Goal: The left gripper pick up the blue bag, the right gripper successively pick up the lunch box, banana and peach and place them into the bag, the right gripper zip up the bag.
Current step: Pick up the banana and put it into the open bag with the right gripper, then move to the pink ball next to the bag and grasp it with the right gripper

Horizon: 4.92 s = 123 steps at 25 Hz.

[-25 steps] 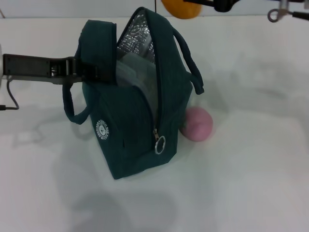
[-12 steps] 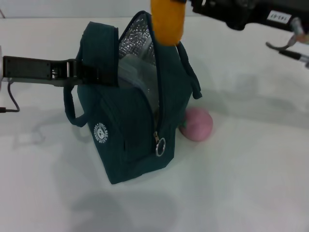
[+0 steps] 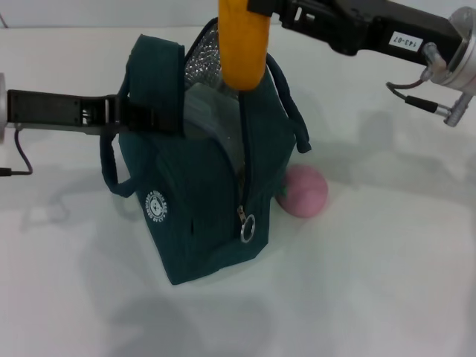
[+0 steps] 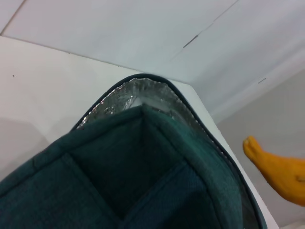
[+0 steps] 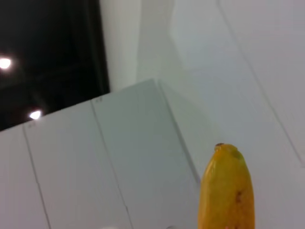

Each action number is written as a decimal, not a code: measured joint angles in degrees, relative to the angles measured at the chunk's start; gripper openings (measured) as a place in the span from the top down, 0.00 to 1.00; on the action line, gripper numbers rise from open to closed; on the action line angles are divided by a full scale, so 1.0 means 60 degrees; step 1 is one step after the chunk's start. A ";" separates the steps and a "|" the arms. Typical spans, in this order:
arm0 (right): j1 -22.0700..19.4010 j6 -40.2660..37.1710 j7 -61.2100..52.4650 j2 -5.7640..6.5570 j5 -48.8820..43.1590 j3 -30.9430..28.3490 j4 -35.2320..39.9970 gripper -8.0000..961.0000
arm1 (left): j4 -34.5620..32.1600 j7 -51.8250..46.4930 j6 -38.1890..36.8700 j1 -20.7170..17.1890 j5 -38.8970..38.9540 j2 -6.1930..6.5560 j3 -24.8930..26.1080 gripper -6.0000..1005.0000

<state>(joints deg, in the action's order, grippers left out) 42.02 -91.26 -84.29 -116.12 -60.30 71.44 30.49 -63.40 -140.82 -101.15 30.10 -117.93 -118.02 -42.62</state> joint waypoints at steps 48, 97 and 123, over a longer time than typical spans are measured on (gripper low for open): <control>-0.0133 0.2006 0.0863 -0.0013 0.3501 0.4856 -0.1419 0.57 | 0.0353 0.0281 0.0179 0.0008 0.0117 0.0033 0.0058 0.96; -0.0355 0.1749 0.1306 -0.0012 0.3951 0.4630 -0.1243 0.32 | 0.0357 0.0265 0.0213 0.0044 0.0114 0.0071 0.0073 0.96; -0.1490 0.1250 0.2495 0.1091 0.1271 0.2623 -0.1310 0.26 | 0.0372 0.0272 0.0188 -0.0271 0.0128 0.0077 0.0696 0.96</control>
<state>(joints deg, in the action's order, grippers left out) 33.08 -83.76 -69.32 -109.57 -52.67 87.18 22.63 -61.17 -139.19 -100.02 28.47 -117.16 -117.56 -38.45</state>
